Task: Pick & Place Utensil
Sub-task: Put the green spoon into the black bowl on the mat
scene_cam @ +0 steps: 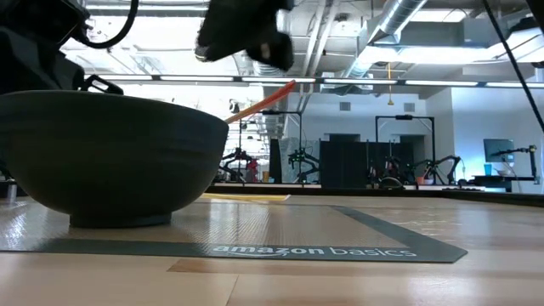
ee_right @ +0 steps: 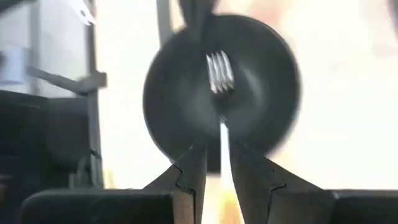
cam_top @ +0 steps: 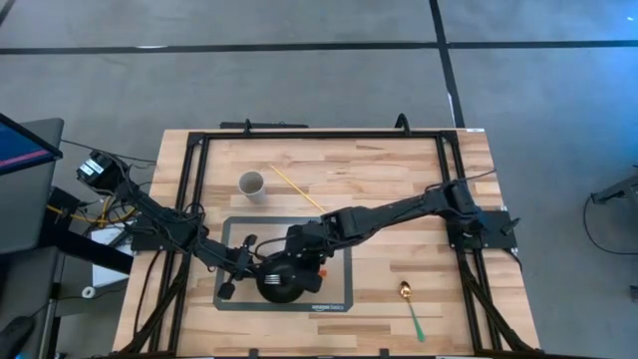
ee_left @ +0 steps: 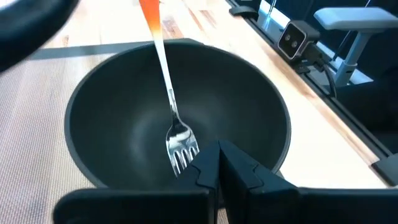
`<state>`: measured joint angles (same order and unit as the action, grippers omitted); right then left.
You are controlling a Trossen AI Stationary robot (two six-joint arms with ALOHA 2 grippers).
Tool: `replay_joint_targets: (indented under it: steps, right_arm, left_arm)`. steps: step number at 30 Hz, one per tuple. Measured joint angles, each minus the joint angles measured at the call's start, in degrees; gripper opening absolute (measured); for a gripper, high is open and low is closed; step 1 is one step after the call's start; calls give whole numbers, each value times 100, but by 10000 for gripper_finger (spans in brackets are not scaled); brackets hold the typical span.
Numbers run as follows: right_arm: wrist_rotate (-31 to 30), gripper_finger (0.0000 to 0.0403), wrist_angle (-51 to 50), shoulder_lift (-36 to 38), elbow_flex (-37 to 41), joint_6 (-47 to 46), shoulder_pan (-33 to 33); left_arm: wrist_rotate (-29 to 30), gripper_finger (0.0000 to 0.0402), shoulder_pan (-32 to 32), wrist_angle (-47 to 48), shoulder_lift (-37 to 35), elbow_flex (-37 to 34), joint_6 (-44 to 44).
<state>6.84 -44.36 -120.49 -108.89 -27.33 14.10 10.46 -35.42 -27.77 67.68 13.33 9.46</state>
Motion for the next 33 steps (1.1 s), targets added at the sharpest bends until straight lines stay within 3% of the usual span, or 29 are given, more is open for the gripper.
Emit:
replay_joint_targets:
  steps: [9, 14, 25, 33]
  right_arm:
    - [-1619, 66, -2997, -9, -1146, -1789, 798]
    - [-1776, 66, -4237, -9, -1223, -3182, 1605]
    - [-1961, 66, -4558, -11, -1154, -4308, 2793]
    - [-2032, 66, -4564, -11, -552, -6319, 3569]
  left_arm:
    - [0, 5, 0, -118, -162, -1, -11]
    - [0, 5, 0, -258, -370, -1, -14]
    - [-3, 5, 0, -1098, -1180, 1, -1011]
    - [-202, 5, -1, -1078, -1159, 1, -1093]
